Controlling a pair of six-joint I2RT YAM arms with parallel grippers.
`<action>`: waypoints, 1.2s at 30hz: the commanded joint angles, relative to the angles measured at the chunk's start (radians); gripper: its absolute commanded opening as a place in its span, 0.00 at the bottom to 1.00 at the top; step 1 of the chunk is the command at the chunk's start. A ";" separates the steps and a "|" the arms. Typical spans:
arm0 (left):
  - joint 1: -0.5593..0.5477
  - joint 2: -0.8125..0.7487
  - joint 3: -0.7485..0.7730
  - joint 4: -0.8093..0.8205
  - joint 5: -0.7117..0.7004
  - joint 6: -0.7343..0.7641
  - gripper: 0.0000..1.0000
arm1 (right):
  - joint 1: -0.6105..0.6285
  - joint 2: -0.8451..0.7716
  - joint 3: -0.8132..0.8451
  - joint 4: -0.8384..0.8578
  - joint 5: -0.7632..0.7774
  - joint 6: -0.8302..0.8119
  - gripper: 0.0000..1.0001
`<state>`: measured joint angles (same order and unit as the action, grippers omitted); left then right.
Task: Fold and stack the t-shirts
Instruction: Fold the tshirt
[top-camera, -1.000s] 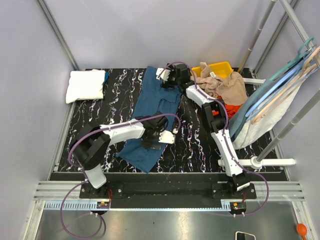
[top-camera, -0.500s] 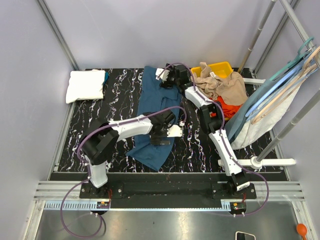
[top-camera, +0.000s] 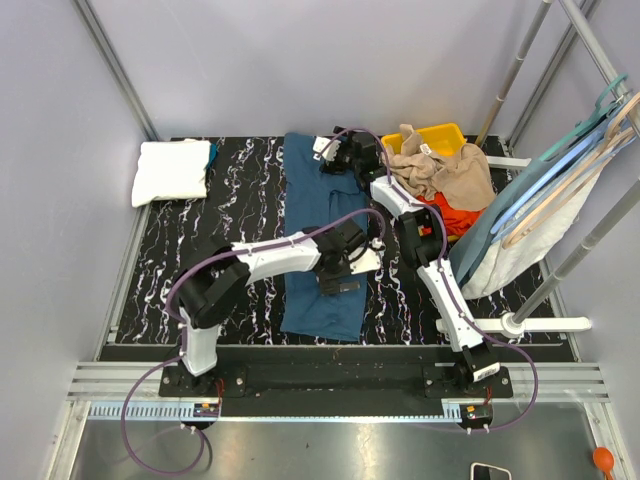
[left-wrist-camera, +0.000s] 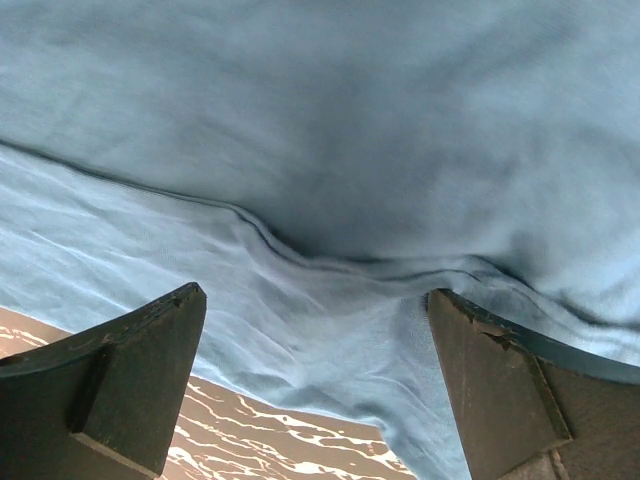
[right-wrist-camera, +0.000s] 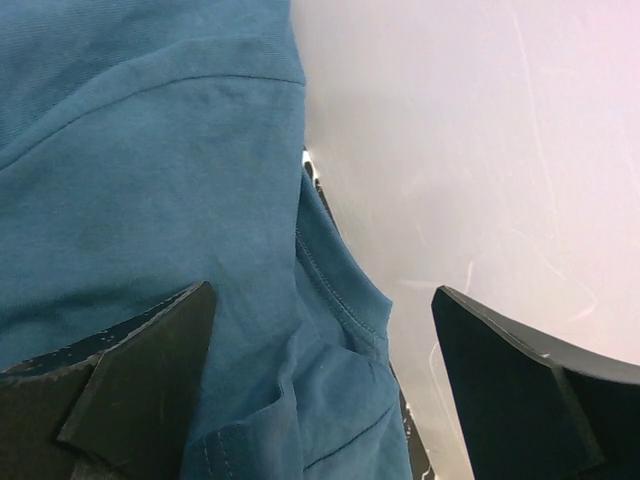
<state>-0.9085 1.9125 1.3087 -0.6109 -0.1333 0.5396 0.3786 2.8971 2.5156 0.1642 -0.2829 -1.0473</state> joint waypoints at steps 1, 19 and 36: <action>-0.041 -0.058 -0.005 -0.003 -0.008 -0.043 0.99 | -0.009 0.001 0.046 0.066 -0.004 0.007 1.00; -0.072 -0.386 -0.095 0.120 -0.241 -0.027 0.99 | 0.013 -0.386 -0.322 0.136 0.070 0.138 1.00; 0.301 -0.672 -0.186 0.230 -0.244 -0.075 0.99 | 0.159 -1.128 -1.164 -0.343 0.344 0.283 1.00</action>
<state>-0.7383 1.2877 1.1358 -0.4603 -0.4114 0.4911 0.4419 1.8874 1.4597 0.0319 -0.0666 -0.8299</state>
